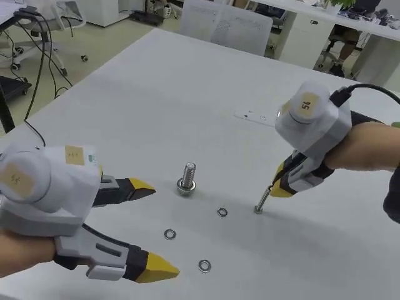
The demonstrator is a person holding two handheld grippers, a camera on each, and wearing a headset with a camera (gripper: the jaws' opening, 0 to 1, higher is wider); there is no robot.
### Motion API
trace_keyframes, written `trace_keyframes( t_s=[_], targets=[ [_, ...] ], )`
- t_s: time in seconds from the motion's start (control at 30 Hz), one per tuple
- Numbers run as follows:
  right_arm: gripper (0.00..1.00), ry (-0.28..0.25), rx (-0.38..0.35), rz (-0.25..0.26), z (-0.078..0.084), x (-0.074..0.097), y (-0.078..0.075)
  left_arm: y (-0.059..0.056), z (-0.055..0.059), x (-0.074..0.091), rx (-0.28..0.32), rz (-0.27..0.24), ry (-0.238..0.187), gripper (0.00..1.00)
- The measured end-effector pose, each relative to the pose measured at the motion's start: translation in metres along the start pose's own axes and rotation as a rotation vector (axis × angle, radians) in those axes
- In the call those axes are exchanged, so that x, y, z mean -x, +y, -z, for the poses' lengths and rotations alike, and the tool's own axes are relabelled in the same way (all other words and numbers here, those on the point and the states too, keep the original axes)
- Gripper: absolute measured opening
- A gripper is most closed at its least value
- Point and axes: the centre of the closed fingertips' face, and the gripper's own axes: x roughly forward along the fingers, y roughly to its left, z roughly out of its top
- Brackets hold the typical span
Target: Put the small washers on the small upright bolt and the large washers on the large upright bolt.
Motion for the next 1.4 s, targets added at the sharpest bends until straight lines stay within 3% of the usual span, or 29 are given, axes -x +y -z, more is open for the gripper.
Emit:
trace_keyframes(
  t_s=[1.4],
  targets=[
    [0.14, 0.007, -0.018, -0.053, 0.006, -0.025, -0.005, 0.006, 0.002, -0.001, 0.017, -0.022, 0.007, 0.78]
  ],
)
